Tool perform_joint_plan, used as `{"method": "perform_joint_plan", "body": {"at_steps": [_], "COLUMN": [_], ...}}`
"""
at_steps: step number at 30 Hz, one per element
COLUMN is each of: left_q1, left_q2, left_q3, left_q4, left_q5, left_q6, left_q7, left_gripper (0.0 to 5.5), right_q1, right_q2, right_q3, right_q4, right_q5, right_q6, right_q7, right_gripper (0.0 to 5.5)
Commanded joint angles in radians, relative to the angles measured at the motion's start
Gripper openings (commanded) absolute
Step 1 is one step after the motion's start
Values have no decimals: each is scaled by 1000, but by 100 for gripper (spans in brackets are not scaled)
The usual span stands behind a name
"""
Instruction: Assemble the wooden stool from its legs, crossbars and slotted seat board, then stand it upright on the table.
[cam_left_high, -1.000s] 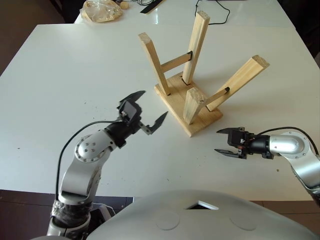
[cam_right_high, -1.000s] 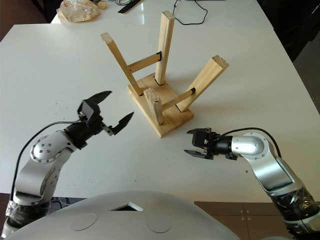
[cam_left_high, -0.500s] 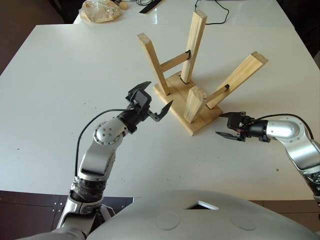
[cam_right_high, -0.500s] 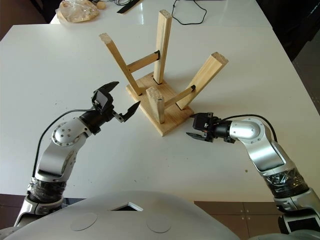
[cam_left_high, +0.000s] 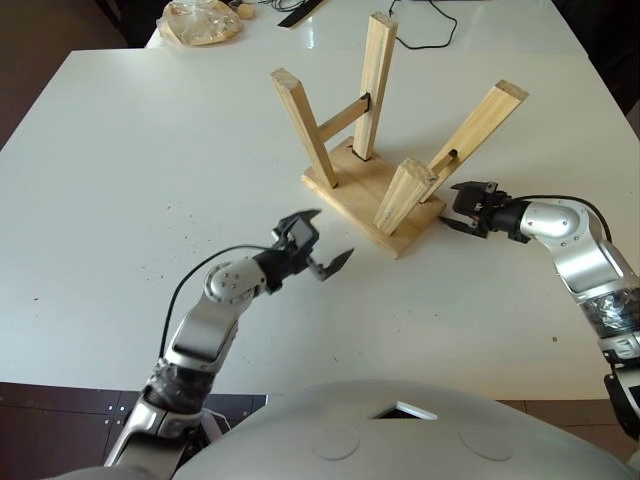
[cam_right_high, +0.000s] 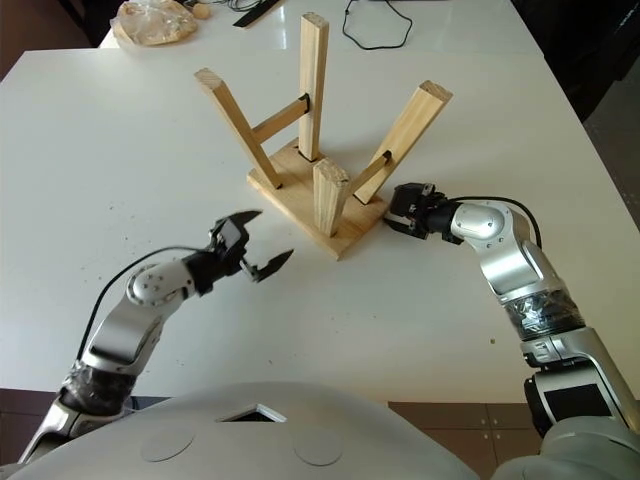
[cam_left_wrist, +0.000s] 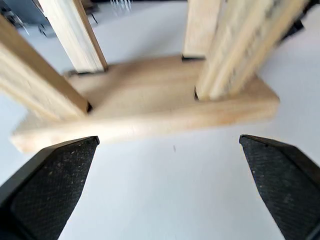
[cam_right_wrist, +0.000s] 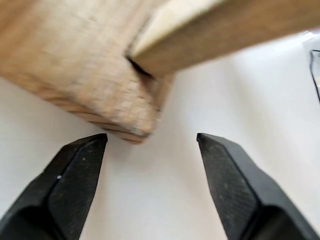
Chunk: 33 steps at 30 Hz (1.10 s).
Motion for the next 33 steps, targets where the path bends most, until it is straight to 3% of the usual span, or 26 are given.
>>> {"method": "perform_joint_plan", "body": {"at_steps": [1,9,14,18,25,33], "left_q1": [-111,-593,-805,-831,-813,-471], "left_q2": [51,53,-48,-93,-38,20], "left_q3": [115,282,222,147,112,36], "left_q4": [157,861,1206,1389,1505,1210], "left_q5": [-2,73,133,230,291,246], "left_q6": [-59,-339,-557,-664,-717,-783], "left_q7": [1,207,223,224,218,-2], "left_gripper": [521,521,521,521,521,521], "right_q1": [13,-122,-124,-172,-248,-202], "right_q2": [36,183,225,286,348,292], "right_q3": [26,54,69,95,109,90], "right_q4": [128,327,377,446,553,503], "right_q5": [-67,-106,-108,-119,-131,-107], "right_q6": [0,-69,-108,-164,-280,-352], "right_q7": [-51,-167,-175,-164,-177,-115], "right_gripper": [334,334,334,334,334,334]}}
